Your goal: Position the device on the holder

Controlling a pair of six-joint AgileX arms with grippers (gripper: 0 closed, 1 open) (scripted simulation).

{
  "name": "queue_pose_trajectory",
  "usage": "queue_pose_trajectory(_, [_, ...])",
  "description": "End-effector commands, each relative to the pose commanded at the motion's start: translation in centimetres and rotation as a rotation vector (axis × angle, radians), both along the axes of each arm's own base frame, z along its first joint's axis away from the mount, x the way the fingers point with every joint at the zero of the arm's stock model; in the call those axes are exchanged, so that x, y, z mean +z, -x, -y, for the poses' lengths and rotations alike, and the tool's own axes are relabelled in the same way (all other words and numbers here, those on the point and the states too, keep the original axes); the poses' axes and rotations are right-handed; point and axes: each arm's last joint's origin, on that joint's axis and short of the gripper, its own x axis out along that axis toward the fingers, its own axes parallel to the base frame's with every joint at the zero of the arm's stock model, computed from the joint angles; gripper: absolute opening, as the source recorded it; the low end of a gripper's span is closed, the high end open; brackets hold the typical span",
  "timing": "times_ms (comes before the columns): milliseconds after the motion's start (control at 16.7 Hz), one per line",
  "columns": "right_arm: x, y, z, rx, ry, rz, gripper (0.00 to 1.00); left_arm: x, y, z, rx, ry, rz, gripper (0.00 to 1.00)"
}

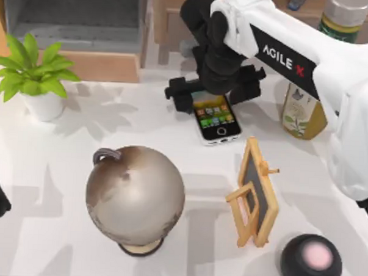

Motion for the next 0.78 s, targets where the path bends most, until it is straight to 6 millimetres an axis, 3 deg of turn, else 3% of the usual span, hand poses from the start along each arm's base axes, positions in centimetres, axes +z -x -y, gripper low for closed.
queue_pose_trajectory(300, [1.6,0.0,0.0,0.0,-0.001,0.001,0.0,0.0,0.0,0.0,0.0,0.0,0.0,1.0])
queue_pose_trajectory(540, [1.6,0.0,0.0,-0.001,-0.002,0.002,0.0,0.0,0.0,0.0,0.0,0.0,0.0,1.0])
queue_pose_trajectory(780, [4.7,0.7,-0.1,0.026,-0.074,0.03,0.0,0.0,0.0,0.0,0.0,0.0,0.0,1.0])
